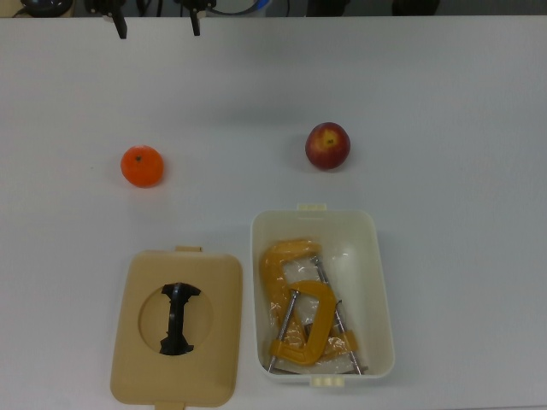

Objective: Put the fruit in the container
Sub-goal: 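Lower the open gripper over the orange tangerine and close on it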

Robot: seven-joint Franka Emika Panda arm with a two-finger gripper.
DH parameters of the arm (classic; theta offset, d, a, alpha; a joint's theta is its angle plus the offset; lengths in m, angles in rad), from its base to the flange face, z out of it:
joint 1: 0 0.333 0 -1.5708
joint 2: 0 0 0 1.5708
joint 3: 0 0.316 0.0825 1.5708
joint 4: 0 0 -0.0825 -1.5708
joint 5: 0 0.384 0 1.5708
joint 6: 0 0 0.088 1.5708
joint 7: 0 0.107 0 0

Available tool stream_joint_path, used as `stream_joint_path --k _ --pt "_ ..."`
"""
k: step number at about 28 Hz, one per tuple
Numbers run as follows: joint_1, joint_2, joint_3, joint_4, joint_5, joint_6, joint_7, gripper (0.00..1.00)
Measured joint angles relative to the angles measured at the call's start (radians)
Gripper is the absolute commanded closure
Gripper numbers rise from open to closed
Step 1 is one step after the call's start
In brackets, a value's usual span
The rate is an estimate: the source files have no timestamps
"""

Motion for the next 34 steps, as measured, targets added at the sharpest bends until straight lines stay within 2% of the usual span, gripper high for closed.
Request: stream_joint_path --k 3,6,16,25,29,34 --pt "0.000 0.003 0.000 -0.009 0.000 0.020 0.000 0.00" --pt "0.000 0.012 0.000 -0.048 0.000 0.093 0.000 0.00" --pt "0.007 0.115 -0.005 -0.203 0.000 0.376 0.021 0.00" --pt "0.013 0.175 -0.013 -0.295 -0.025 0.506 0.022 0.00" --pt "0.014 0.188 -0.033 -0.352 -0.033 0.584 0.022 0.00" --pt "0.015 0.189 -0.066 -0.371 -0.059 0.595 0.022 0.00"
